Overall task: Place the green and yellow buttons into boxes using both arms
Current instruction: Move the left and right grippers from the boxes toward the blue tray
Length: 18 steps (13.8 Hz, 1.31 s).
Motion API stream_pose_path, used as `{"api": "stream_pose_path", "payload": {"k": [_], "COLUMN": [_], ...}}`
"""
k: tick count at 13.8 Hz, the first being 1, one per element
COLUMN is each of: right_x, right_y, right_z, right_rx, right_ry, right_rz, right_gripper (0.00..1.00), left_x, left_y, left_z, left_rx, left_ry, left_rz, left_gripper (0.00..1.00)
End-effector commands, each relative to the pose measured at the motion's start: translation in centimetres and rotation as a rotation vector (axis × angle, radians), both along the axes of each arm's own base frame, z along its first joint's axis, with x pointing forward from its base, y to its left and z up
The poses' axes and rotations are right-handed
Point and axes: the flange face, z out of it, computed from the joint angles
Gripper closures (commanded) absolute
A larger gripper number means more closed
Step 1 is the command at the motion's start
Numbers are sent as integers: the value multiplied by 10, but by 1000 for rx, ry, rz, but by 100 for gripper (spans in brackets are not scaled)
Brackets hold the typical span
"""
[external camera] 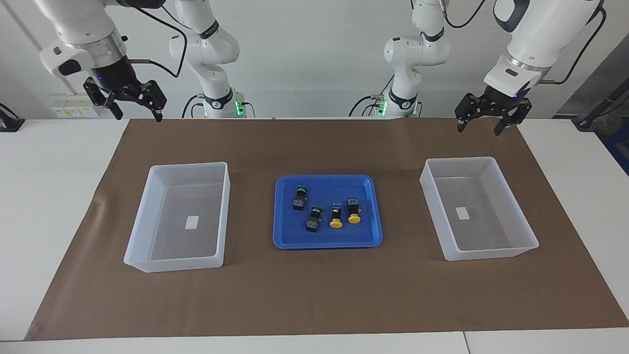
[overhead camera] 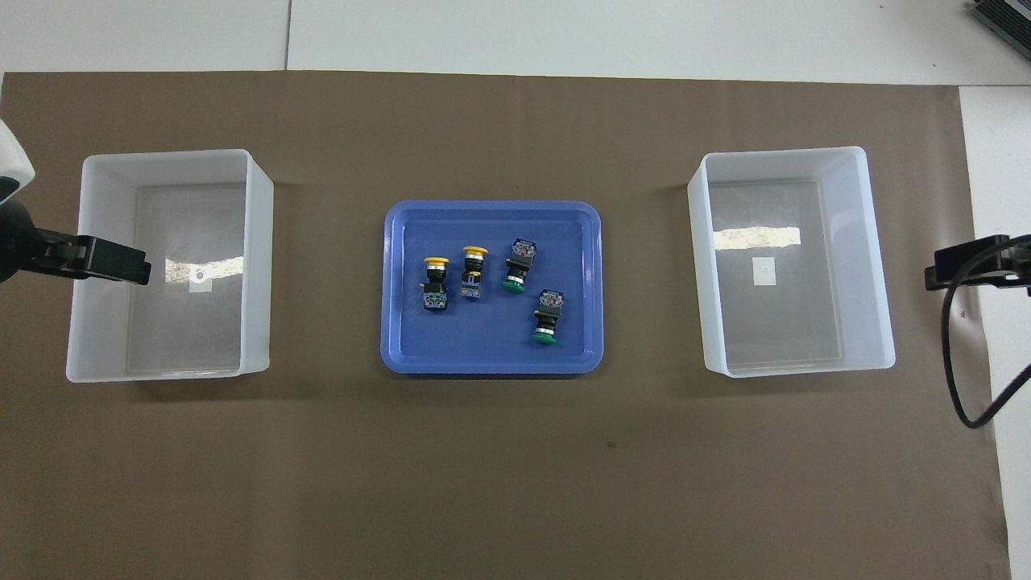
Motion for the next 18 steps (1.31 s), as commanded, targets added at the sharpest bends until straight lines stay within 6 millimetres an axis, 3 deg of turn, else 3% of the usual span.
{"api": "stream_pose_path", "payload": {"k": [1,8,11,13,14,17,18], "right_x": [-7,-7,-7,-6,-3,5,4], "right_y": [6,7,8,22,41,92,106], "right_z": [1,-1,-7,-10,-11,-55,-72], "right_rx": [14,17,15,14,13,19,27], "right_ry": [-11,-8,-2,-3,-26,-60,-79], "right_rz": [21,16,10,-28,-30,-50,-59], "right_gripper": [0,0,0,0,0,0,0], "left_x": [-6,-4,-7,-5,-4,-2,0], "left_y": [4,-6,-28,-52,-61,-103,-115], "left_z": [2,-5,-15,-26,-35,-67,-86], "left_rx": [13,8,3,-4,-9,-30,-38], "left_ry": [-2,-41,-76,-109,-125,-172,-181], "left_rz": [14,0,-38,-73,-71,-91,-80], "left_gripper": [0,0,0,0,0,0,0]}}
